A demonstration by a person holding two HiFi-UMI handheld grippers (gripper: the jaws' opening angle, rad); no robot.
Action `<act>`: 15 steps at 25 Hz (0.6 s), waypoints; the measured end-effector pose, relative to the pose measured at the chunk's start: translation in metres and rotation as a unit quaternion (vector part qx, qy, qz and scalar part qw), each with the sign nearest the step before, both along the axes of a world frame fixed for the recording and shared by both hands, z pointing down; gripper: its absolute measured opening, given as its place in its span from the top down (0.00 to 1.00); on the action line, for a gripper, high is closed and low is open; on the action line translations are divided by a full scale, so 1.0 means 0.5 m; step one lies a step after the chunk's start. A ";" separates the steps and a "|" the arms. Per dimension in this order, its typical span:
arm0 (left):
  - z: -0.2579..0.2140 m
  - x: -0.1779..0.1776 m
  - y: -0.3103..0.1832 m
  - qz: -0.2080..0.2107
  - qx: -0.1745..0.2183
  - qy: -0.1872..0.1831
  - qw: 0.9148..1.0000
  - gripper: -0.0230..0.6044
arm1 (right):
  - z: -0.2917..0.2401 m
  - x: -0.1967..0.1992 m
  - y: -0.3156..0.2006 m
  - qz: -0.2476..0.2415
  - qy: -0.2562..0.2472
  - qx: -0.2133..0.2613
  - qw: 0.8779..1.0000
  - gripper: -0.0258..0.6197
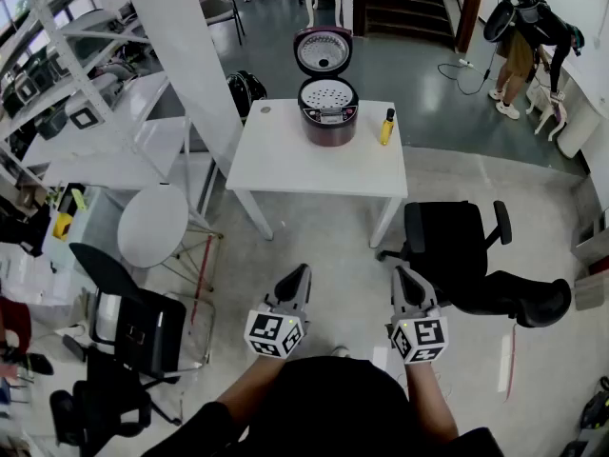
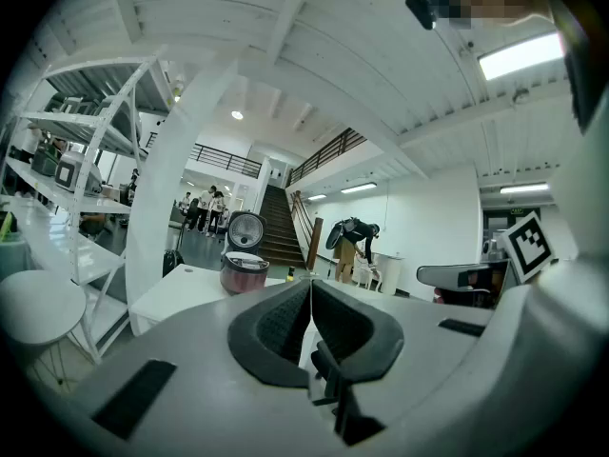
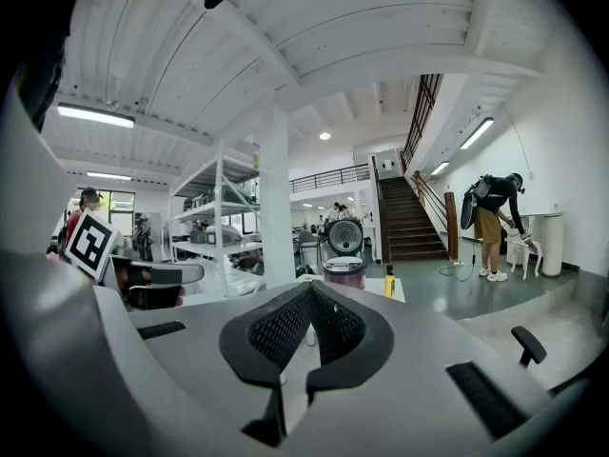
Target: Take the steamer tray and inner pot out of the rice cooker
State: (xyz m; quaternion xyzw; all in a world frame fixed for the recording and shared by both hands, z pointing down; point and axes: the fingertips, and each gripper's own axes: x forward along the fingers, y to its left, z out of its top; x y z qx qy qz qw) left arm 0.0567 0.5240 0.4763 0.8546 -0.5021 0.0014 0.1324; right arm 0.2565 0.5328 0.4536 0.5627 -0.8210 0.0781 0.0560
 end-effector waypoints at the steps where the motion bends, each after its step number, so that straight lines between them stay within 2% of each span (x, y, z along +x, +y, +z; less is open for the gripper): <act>1: 0.002 0.000 0.004 0.000 0.000 0.000 1.000 0.95 | 0.001 -0.001 0.005 0.000 0.001 0.000 1.000 0.96; 8: 0.001 0.001 0.017 0.011 0.001 0.003 1.000 0.95 | 0.001 0.009 0.011 0.008 -0.004 0.007 1.000 0.96; 11: 0.004 0.008 0.022 0.028 0.006 0.006 1.000 0.95 | 0.010 0.008 0.014 0.003 -0.001 0.008 1.000 0.96; 15: 0.007 0.000 0.028 0.027 0.007 0.003 1.000 0.95 | 0.001 -0.008 0.023 -0.009 -0.006 0.025 1.000 0.96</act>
